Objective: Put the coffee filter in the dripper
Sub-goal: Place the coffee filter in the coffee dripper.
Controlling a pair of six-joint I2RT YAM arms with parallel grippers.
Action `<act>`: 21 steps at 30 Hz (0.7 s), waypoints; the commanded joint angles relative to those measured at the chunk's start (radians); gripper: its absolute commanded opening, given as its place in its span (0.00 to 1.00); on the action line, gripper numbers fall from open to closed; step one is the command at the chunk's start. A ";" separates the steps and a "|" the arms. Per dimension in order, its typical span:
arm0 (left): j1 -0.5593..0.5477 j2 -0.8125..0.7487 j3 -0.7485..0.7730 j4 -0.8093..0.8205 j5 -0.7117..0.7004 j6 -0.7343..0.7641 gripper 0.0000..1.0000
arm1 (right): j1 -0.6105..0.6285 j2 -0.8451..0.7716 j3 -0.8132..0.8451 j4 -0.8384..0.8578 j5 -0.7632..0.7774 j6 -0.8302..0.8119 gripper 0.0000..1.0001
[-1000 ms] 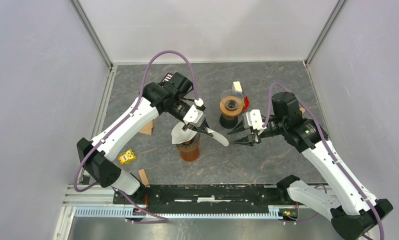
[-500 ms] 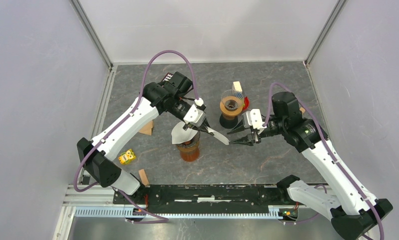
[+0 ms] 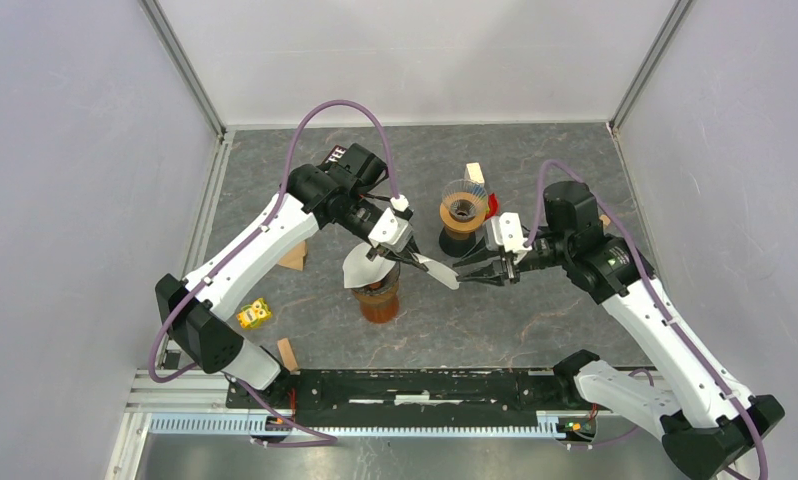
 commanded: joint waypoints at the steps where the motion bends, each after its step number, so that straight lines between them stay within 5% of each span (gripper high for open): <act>1: 0.001 -0.004 0.017 0.034 0.027 -0.035 0.02 | 0.007 0.006 -0.010 0.062 0.014 0.047 0.32; 9: 0.001 -0.014 0.003 0.213 -0.004 -0.269 0.02 | 0.007 0.019 -0.036 0.155 0.062 0.138 0.23; 13: 0.002 -0.019 -0.010 0.278 -0.035 -0.356 0.04 | 0.007 0.030 -0.010 0.181 0.137 0.171 0.05; 16: 0.016 -0.027 -0.019 0.402 -0.075 -0.533 0.12 | 0.007 0.028 0.012 0.223 0.254 0.208 0.00; 21: 0.078 -0.045 -0.046 0.742 -0.232 -0.985 0.52 | 0.007 0.047 0.042 0.293 0.522 0.315 0.00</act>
